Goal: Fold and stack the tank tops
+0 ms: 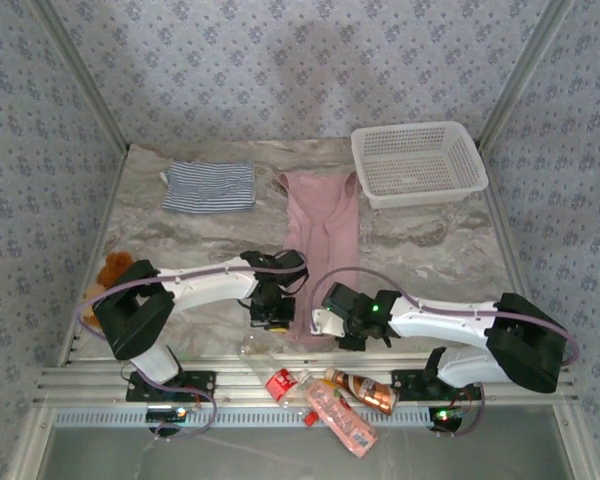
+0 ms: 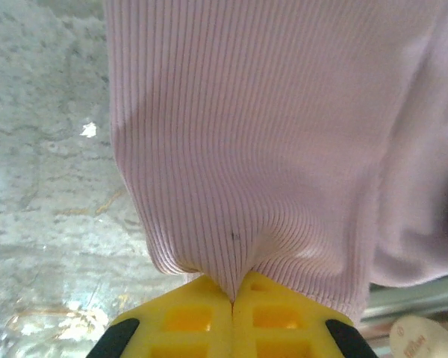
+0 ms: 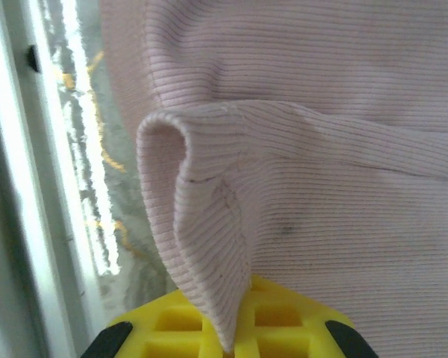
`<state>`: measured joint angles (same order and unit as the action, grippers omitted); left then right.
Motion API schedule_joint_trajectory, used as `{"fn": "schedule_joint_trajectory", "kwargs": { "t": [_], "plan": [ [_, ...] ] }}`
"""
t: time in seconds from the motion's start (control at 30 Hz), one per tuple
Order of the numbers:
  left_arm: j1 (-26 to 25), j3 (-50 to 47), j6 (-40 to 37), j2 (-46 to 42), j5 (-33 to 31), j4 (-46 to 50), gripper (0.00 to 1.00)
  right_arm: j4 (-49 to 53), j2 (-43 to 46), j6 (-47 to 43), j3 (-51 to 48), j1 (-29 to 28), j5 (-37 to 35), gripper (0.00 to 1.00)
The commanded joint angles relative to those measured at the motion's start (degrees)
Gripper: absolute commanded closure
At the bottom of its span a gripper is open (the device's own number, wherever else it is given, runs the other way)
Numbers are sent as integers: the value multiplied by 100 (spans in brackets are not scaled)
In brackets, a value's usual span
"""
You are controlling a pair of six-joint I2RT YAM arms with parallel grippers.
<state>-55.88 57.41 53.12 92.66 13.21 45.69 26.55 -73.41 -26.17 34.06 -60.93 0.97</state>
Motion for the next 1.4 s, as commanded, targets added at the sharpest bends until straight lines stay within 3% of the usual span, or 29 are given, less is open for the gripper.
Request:
{"fn": "schedule_joint_trajectory", "kwargs": {
  "t": [0.0, 0.27, 0.4, 0.6, 0.87, 1.1, 1.37],
  "plan": [
    [37, 303, -83, -489, -142, 818, 100, 597, 468, 82, 366, -42, 530, 93],
    [121, 677, -132, -1095, 22, 1606, 100, 1659, 724, 51, 967, -94, 1296, 93],
    [632, 976, -503, -1005, 43, 1566, 100, 1655, 666, -49, 1163, 297, 1586, 93],
    [1413, 2217, -1503, 90, 115, 1578, 100, 1530, -11, -626, 1720, 1331, 1560, 93],
    [2021, 3729, -2086, 1477, 296, 1436, 100, 1093, -954, -1403, 2553, 2500, 1336, 92],
    [2379, 4919, -2301, 2441, 412, 1574, 98, 1010, -1673, -1844, 3106, 3062, 1428, 91],
    [2593, 5630, -2372, 3293, 605, 1612, 92, 493, -2537, -2033, 3375, 3456, 1484, 84]
  ]
}}
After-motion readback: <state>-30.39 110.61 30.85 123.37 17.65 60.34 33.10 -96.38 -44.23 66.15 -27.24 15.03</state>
